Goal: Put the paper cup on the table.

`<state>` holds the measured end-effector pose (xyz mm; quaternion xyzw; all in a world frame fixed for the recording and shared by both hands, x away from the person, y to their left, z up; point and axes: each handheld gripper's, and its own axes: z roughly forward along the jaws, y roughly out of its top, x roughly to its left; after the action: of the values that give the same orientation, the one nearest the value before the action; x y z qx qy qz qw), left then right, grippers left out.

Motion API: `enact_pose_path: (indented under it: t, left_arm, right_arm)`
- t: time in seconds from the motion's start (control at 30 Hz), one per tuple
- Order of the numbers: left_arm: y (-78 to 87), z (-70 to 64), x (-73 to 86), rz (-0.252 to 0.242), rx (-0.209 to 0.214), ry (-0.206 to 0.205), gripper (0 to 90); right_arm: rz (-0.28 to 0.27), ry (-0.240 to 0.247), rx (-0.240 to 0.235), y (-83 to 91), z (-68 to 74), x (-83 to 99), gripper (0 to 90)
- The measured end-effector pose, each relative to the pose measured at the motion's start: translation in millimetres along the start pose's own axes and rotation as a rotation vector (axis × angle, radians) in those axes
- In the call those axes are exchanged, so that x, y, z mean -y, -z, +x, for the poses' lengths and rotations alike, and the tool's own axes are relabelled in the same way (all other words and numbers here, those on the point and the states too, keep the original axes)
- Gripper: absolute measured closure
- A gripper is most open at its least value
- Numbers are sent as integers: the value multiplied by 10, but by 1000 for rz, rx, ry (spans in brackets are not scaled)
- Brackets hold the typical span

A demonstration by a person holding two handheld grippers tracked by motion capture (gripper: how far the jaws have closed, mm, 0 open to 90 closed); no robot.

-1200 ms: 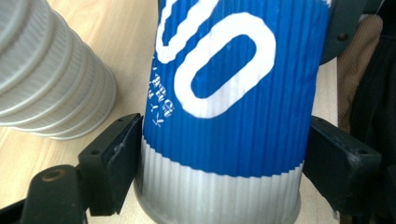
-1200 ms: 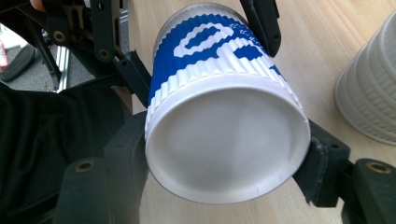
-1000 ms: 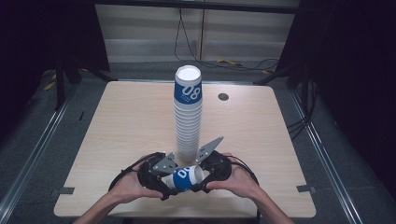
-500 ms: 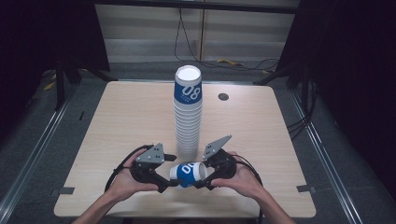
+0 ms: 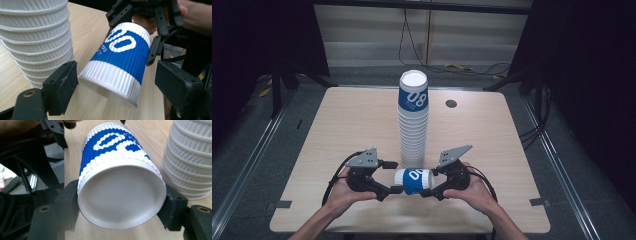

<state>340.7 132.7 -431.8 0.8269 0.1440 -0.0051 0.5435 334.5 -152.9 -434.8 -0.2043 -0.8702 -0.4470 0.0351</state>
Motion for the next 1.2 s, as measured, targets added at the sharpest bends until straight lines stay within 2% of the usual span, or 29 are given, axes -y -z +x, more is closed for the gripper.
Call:
enact_pose_path:
  t: [0.2,0.3,0.47,0.57,0.63,0.9,1.2]
  left_arm:
    - [-6,26,27,-16,2,30,186]
    - [-11,26,39,-33,-5,23,186]
    - [-5,21,37,-39,10,24,186]
    - [2,24,37,-45,23,29,181]
    - [5,21,41,-52,28,30,173]
    - [3,9,47,-75,38,26,156]
    - [0,12,52,-109,58,45,150]
  right_arm:
    - [-46,-2,-17,-5,-6,49,291]
    - [-73,-4,-33,-26,-7,74,292]
    - [-108,-3,-45,-47,-19,115,292]
    - [-131,14,-70,-55,-12,121,293]
    - [-128,33,-78,-72,6,120,293]
    - [-184,50,-83,-95,13,150,294]
    - [-236,53,-107,-66,12,161,296]
